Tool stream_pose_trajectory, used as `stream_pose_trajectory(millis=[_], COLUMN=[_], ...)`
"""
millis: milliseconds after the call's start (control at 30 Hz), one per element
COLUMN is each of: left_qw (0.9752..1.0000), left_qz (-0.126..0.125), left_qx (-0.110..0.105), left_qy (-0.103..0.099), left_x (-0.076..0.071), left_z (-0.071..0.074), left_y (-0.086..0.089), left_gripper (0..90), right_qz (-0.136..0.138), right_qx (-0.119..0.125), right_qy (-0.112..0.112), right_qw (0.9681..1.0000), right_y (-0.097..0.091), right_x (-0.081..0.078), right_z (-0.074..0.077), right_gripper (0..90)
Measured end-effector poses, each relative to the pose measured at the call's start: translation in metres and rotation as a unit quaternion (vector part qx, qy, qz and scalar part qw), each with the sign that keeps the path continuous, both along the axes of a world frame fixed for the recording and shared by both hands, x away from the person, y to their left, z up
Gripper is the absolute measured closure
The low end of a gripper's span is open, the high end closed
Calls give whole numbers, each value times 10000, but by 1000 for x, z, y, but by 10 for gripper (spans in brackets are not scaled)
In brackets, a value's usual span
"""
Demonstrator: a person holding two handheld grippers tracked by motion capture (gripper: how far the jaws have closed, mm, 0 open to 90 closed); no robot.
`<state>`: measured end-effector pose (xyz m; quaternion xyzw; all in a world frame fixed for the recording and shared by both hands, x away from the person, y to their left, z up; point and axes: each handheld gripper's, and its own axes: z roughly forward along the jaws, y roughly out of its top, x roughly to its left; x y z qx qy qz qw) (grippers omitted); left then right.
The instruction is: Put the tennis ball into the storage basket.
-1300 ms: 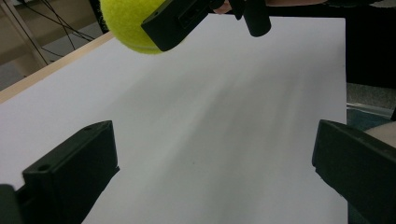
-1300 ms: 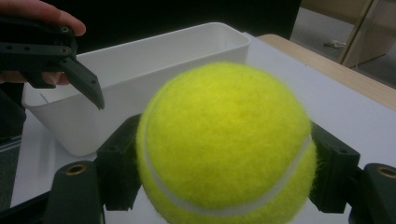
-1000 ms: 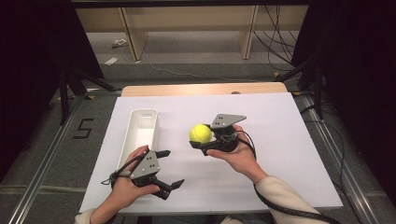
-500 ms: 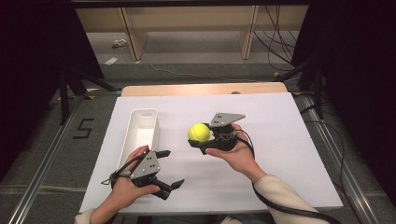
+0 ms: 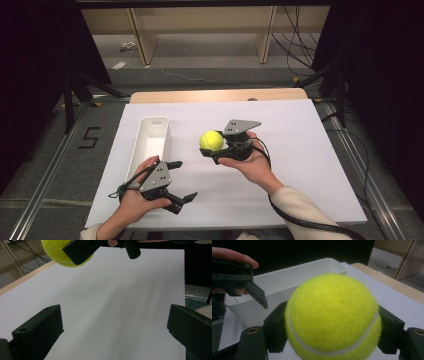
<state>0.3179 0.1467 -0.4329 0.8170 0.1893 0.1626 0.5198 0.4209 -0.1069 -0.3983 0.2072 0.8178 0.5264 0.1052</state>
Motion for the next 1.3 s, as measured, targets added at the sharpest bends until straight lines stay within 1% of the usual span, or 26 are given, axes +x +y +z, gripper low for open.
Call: stream_pose_trajectory(millis=[67,1300], left_qw=[10000,10000], left_qz=[-54,-21], left_qx=[-28,-10], left_qy=[24,-41], left_x=[0,0], left_z=[0,0], left_y=[-1,0], left_gripper=[0,0], right_qz=[0,-33], right_qx=[2,36], right_qy=[-2,-26], right_qw=[10000,10000], right_y=[0,8], right_x=[1,6], right_z=[0,3], right_gripper=[268,268])
